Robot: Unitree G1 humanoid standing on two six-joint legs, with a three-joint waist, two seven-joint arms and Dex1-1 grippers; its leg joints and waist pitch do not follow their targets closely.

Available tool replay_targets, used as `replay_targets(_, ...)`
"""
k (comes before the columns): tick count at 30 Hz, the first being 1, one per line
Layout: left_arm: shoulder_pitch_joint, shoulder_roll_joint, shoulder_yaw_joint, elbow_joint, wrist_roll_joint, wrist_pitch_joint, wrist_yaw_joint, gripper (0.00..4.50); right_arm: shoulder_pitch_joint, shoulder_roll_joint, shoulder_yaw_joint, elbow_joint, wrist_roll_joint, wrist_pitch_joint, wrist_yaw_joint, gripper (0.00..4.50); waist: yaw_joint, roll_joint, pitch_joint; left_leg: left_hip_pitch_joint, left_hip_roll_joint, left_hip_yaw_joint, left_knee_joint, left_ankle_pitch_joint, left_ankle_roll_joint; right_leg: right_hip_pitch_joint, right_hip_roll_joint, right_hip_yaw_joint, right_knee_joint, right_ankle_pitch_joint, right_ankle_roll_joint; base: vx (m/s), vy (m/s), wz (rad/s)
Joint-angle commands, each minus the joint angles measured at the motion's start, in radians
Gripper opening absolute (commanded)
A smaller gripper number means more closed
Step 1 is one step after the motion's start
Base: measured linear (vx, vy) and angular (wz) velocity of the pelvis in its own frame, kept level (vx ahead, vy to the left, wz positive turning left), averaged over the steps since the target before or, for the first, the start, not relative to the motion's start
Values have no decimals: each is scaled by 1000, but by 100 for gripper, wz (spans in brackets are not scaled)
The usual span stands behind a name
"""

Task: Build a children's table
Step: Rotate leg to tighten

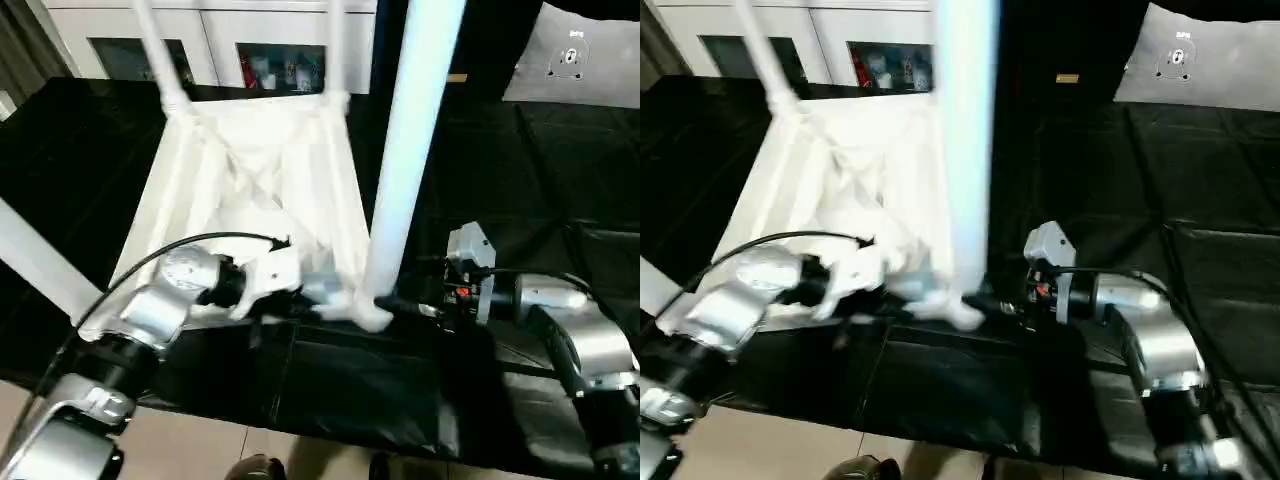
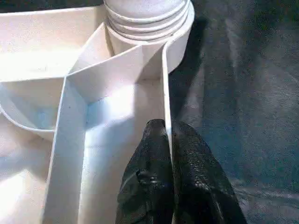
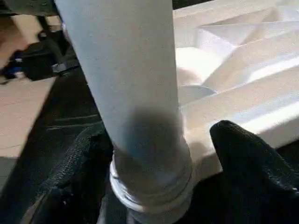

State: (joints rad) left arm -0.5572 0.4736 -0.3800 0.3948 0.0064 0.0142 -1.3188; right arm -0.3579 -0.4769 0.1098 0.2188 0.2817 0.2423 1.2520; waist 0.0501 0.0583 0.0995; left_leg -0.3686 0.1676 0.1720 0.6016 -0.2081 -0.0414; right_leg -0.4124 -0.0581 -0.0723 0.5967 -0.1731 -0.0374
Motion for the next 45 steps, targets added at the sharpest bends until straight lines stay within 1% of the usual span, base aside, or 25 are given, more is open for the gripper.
replay_targets(1,7,9,-49,-40,-1,-27,-69,0,-27,-7,17,9,22,18,40,313,1,-18,-78,4,64,-16,-58,-29,163,63,-89,54,-59,-167,-243,0,0,0)
replay_targets(3,6,12,-53,-45,-5,-26,-81,0,-35,-9,30,19,27,30,68,302,1,-20,-78,4,64,-16,-58,-24,165,62,-88,54,-57,-156,-248,0,0,0)
replay_targets(5,4,18,-58,-50,-7,-29,-100,0,-47,-11,46,40,30,37,98,280,7,-19,-77,5,65,-16,-58,-20,164,61,-89,55,-57,-154,-247,0,0,0)
replay_targets(11,3,24,-61,-51,-10,-32,-117,0,-59,-4,56,56,34,43,122,234,7,-17,-76,3,63,-17,-59,-23,155,62,-88,54,-58,-154,-243,0,0,0)
replay_targets(16,4,26,-64,-52,-12,-28,-119,0,-59,-5,63,58,43,55,135,216,6,-15,-74,4,63,-16,-60,-41,144,62,-88,54,-62,-178,-238,0,0,0)
replay_targets(18,5,18,-51,-54,-17,7,-101,0,-46,-5,66,44,50,67,135,213,6,-12,-74,5,64,-17,-61,-43,140,62,-87,54,-61,-172,-241,0,0,0)
replay_targets(20,3,15,-47,-53,-18,16,-93,0,-42,-5,67,39,51,71,133,212,6,-14,-74,4,64,-17,-61,-42,139,63,-88,54,-61,-165,-245,0,0,0)
replay_targets(23,-20,-29,-2,-35,-30,96,1,0,10,36,59,-40,44,105,17,211,9,-13,-73,6,65,-17,-62,-38,137,61,-88,55,-62,-167,-243,0,0,0)
replay_targets(25,-32,-55,20,-31,-33,158,62,0,32,72,63,-74,3,116,-91,211,3,-15,-68,6,62,-17,-66,-66,115,60,-88,55,-70,-219,-232,0,0,0)
replay_targets(27,-49,-95,46,-28,-36,212,140,0,39,149,37,-86,-26,150,-253,210,-3,-16,-63,7,58,-17,-70,-104,90,59,-88,54,-81,-309,-206,0,0,0)
replay_targets(28,-54,-108,55,-28,-37,232,165,0,41,176,26,-89,-32,162,-305,208,-9,-15,-58,7,53,-19,-73,-134,69,58,-88,51,-89,-388,-180,0,0,0)
replay_targets(29,-58,-119,60,-27,-36,243,184,0,43,193,22,-93,-35,167,-333,207,-19,-17,-59,5,50,-24,-74,-147,54,61,-90,49,-93,-436,-157,0,0,0)
replay_targets(30,-64,-138,70,-23,-31,260,217,0,50,220,19,-107,-41,182,-378,207,-25,-18,-59,3,51,-25,-76,-145,51,64,-89,50,-94,-440,-148,0,0,0)
replay_targets(33,-84,-214,92,-6,-17,310,328,0,72,336,17,-155,-82,238,-573,206,-46,-18,-59,1,51,-23,-75,-131,58,59,-85,53,-94,-392,-155,0,0,0)
replay_targets(34,-89,-241,95,-4,-14,328,363,0,74,379,18,-158,-105,241,-644,205,-50,-18,-62,2,49,-23,-73,-124,57,58,-85,52,-93,-379,-159,0,0,0)
replay_targets(35,-89,-241,95,-4,-14,328,363,0,74,379,18,-158,-105,241,-644,205,-53,-18,-61,2,49,-22,-73,-122,55,56,-85,53,-93,-377,-160,0,0,0)
replay_targets(36,-98,-285,98,0,-8,350,419,0,72,452,11,-152,-132,243,-753,204,-58,-19,-62,2,47,-20,-72,-116,59,55,-87,55,-95,-379,-159,0,0,0)
replay_targets(37,-102,-304,99,2,-5,357,445,0,71,486,5,-147,-139,246,-798,204,-58,-16,-62,4,48,-21,-72,-116,57,53,-87,54,-94,-378,-163,0,0,0)
replay_targets(38,-108,-332,96,6,-2,366,471,0,51,481,53,-129,-206,217,-820,204,-59,-14,-65,2,47,-22,-72,-110,58,56,-86,53,-92,-363,-163,0,0,0)
replay_targets(39,-110,-343,95,7,-1,370,482,0,40,478,72,-121,-233,205,-828,204,-61,-15,-65,2,47,-22,-72,-107,59,56,-83,53,-91,-348,-166,0,0,0)
replay_targets(40,-112,-354,92,7,0,375,491,0,29,500,49,-111,-210,214,-845,204,-61,-14,-64,4,48,-21,-71,-105,68,57,-83,55,-91,-315,-176,0,0,0)
replay_targets(41,-114,-365,87,9,5,378,500,0,18,542,-9,-105,-141,249,-867,204,-63,-4,-65,0,48,-23,-71,-95,77,61,-87,56,-85,-284,-189,0,0,0)
replay_targets(42,-115,-367,84,11,7,377,501,0,15,555,-30,-106,-115,265,-870,235,-66,-8,-66,-3,47,-22,-71,-97,85,64,-86,55,-88,-278,-189,0,0,0)
replay_targets(43,-114,-366,82,9,14,377,497,0,20,541,-19,-116,-125,263,-854,253,-64,-11,-68,0,47,-23,-69,-95,92,64,-86,55,-88,-270,-188,0,0,0)
replay_targets(45,-111,-361,79,4,23,375,487,0,32,516,-4,-132,-141,259,-827,269,-64,-8,-69,-2,50,-24,-70,-73,103,66,-85,55,-81,-227,-197,0,0,0)
